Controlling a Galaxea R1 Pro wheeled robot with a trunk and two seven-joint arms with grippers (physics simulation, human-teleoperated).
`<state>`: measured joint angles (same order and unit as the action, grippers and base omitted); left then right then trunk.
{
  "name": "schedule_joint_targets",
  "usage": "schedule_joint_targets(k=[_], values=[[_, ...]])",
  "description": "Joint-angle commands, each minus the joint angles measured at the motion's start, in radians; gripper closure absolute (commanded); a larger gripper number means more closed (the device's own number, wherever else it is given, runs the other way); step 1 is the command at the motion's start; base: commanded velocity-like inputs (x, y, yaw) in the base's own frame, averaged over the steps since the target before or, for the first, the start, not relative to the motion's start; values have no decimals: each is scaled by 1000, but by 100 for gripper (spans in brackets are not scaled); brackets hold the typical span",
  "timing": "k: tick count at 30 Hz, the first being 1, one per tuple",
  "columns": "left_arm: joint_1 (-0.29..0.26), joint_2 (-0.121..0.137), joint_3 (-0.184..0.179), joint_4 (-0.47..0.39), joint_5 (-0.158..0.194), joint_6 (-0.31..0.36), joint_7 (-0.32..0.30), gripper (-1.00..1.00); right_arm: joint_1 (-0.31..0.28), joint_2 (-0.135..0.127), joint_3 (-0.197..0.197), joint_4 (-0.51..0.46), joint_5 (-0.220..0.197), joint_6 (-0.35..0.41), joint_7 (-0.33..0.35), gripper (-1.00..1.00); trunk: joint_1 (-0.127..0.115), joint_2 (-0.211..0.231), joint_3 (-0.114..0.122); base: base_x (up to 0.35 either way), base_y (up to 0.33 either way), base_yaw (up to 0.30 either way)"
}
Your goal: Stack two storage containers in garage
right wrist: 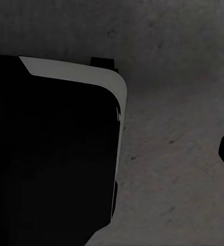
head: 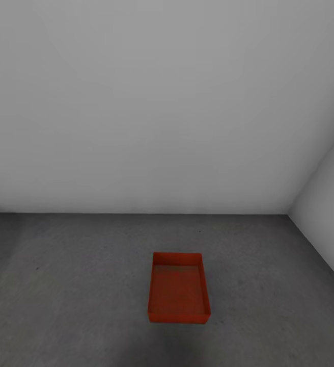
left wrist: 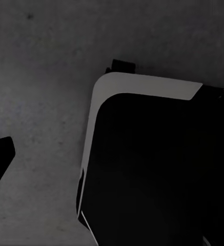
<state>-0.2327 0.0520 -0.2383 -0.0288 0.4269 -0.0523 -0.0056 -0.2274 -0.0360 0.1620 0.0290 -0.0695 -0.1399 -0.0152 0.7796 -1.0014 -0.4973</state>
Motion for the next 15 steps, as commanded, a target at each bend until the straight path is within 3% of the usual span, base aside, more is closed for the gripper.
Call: schedule_joint_targets(k=[1, 15], values=[[0, 0, -8, 0, 9, -3, -1, -100, -1, 0, 8, 3, -7, -6, -1, -100, 0, -1, 1, 0, 0, 0], [0, 0, -7, 1, 7, -3, -1, -100, -1, 3, 8, 3, -9, -5, 6, -100, 0, -1, 23, 0, 0, 0]])
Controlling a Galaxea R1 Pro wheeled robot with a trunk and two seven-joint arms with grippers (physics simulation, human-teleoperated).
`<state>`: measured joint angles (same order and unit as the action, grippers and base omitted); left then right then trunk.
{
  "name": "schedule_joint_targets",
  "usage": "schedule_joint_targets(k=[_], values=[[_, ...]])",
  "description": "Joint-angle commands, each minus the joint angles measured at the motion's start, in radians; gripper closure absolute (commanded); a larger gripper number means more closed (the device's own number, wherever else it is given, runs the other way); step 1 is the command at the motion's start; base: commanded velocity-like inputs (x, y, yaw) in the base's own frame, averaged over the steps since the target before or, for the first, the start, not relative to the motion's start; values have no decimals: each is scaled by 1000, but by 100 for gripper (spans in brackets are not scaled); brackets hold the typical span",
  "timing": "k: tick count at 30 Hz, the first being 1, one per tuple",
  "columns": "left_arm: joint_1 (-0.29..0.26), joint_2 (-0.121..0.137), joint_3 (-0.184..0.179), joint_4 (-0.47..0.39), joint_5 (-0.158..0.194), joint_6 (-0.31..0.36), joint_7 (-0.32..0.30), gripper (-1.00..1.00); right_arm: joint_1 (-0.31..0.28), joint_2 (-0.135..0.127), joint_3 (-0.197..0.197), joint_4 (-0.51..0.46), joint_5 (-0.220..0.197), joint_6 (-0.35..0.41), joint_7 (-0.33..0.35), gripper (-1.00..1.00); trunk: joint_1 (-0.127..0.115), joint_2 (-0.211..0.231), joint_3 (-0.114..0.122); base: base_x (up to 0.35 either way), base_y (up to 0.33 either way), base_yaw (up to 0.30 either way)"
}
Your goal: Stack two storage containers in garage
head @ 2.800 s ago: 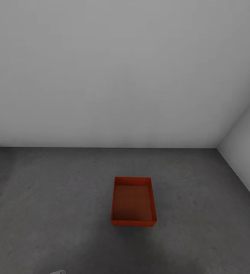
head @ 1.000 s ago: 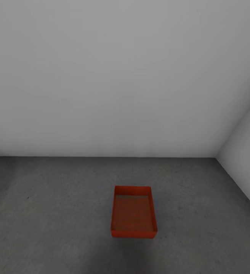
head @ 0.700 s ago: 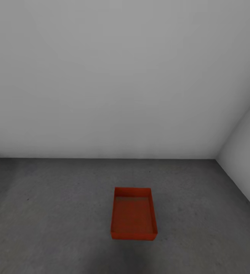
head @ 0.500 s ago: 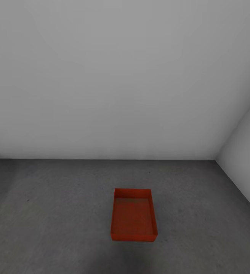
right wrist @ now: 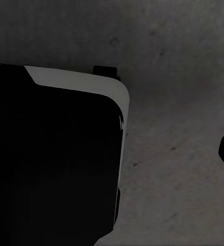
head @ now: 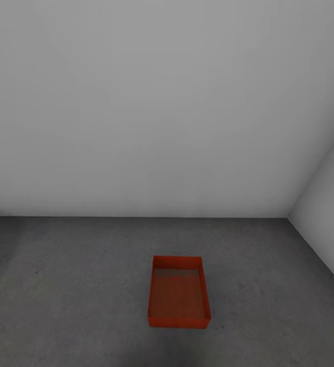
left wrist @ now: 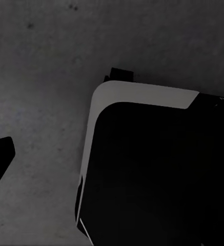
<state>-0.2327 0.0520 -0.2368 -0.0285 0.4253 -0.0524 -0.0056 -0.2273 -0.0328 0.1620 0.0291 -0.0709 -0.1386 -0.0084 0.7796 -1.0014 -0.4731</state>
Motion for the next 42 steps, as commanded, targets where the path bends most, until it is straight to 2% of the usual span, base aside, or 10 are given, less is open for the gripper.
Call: schedule_joint_targets(k=[1, 35, 42], values=[[-1, 0, -9, 1, 9, -3, -1, -100, -1, 0, 8, 3, -7, -6, -1, -100, 0, -1, 1, 0, 0, 0], [-1, 0, -8, 2, 9, -3, -1, -100, -1, 1, 7, 4, -11, -6, -13, -100, 0, -1, 56, 0, 0, 0], [-1, 0, -9, 2, 9, -3, -1, -100, 16, 2, 8, 3, -11, -12, -17, -100, 0, -1, 67, 0, 0, 0]])
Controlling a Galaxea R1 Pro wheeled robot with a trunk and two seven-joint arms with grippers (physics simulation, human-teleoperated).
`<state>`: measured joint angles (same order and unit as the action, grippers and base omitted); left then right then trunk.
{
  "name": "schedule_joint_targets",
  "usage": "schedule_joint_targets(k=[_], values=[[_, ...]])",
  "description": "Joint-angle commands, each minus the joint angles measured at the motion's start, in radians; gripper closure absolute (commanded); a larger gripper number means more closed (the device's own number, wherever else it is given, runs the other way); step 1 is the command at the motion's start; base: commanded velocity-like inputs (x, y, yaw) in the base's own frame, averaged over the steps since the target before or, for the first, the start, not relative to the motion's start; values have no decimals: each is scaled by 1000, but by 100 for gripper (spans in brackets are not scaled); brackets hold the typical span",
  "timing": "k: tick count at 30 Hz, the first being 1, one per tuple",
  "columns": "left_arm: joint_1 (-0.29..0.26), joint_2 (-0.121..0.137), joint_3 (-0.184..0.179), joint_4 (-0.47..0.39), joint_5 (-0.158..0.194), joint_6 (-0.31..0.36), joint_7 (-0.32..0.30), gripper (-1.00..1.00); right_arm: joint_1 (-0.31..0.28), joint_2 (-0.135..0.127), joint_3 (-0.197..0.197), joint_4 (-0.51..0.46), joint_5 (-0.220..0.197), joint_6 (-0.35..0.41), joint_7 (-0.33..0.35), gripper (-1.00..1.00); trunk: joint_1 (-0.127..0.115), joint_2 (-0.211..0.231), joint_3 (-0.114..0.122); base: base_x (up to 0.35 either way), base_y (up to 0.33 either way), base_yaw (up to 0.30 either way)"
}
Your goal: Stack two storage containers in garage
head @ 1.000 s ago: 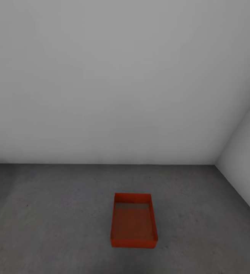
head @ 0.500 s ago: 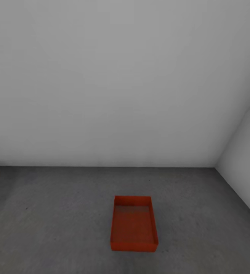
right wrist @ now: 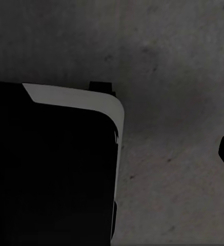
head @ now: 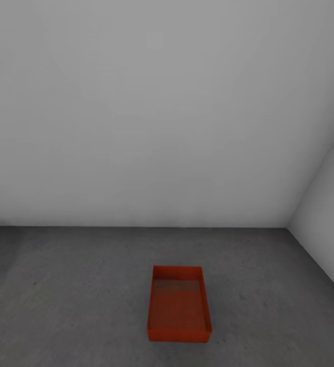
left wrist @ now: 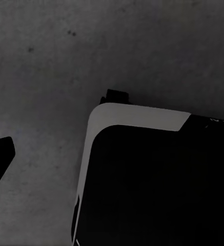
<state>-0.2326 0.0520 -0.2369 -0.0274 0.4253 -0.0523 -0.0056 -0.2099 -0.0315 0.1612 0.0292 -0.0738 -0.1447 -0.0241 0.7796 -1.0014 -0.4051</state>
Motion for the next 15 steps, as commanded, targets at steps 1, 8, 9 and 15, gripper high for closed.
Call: schedule_joint_targets(k=[1, 8, 9, 15], values=[[-1, 0, -9, 0, 9, -3, -1, -100, 0, 0, 9, 3, -8, -6, -2, -100, 0, -1, 1, 0, 0, 0], [-1, 0, -9, 0, 9, -3, -1, -100, 1, -2, 8, 3, -7, -7, -2, -100, 0, -1, 12, 0, 0, 0], [-1, 0, -9, 0, 9, -3, -1, -100, 1, -2, 8, 3, -7, -7, -2, -100, 0, -1, 14, 0, 0, 0], [-1, 0, -9, 1, 9, -3, -1, -100, 1, -1, 8, 3, -7, -9, -2, -100, 0, -1, 23, 0, 0, 0]])
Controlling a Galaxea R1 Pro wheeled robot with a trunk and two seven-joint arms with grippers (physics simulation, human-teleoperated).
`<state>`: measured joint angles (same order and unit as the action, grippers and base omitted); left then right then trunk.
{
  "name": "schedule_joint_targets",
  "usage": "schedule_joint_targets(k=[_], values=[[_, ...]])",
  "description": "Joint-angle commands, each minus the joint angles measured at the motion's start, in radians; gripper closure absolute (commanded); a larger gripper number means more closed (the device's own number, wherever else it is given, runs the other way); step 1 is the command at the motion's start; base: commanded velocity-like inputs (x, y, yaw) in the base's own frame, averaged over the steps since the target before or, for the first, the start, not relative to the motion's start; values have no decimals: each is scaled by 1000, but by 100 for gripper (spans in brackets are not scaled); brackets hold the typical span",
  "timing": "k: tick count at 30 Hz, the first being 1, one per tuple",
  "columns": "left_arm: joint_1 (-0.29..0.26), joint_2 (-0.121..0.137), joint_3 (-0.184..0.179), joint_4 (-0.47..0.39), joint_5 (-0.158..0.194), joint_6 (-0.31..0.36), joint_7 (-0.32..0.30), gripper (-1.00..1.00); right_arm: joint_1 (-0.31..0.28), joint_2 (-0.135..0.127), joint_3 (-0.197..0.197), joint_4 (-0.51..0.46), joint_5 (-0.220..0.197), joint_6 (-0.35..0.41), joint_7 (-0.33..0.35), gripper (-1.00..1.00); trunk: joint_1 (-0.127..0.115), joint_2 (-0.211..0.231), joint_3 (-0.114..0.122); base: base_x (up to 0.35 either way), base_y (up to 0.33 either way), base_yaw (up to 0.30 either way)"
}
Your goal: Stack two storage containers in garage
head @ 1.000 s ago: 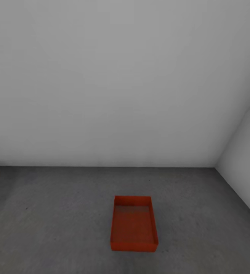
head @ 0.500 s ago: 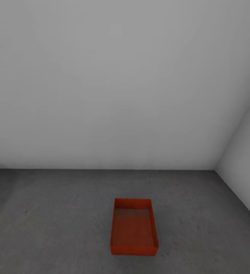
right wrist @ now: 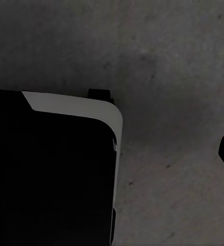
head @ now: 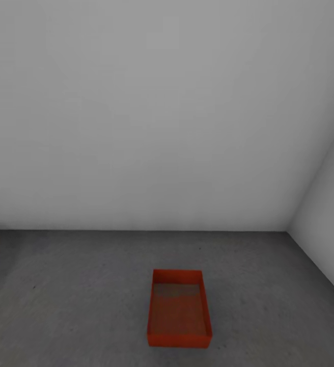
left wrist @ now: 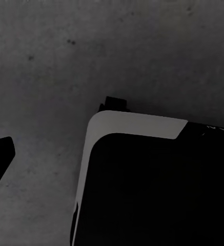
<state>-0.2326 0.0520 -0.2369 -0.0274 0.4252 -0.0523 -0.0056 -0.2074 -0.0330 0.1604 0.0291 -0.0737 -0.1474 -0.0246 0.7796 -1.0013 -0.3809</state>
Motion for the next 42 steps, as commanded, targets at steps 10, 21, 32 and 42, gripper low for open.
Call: schedule_joint_targets(k=[10, 21, 32, 42], values=[[-1, 0, -8, 1, 9, -3, -1, -100, -1, -3, 8, 3, -8, -9, 0, -100, 0, -1, 15, 0, 0, 0], [-1, 0, -8, 0, 9, -3, -1, -100, -1, -3, 8, 3, -8, -9, 0, -100, 0, -1, 33, 0, 0, 0], [-1, 0, -8, 0, 9, -3, -1, -100, 0, -5, 8, 3, -8, -9, 0, -100, 0, -1, 51, 0, 0, 0], [-1, 0, -8, 0, 9, -3, -1, -100, 0, -6, 8, 3, -8, -6, 0, -100, 0, -1, 67, 0, 0, 0]])
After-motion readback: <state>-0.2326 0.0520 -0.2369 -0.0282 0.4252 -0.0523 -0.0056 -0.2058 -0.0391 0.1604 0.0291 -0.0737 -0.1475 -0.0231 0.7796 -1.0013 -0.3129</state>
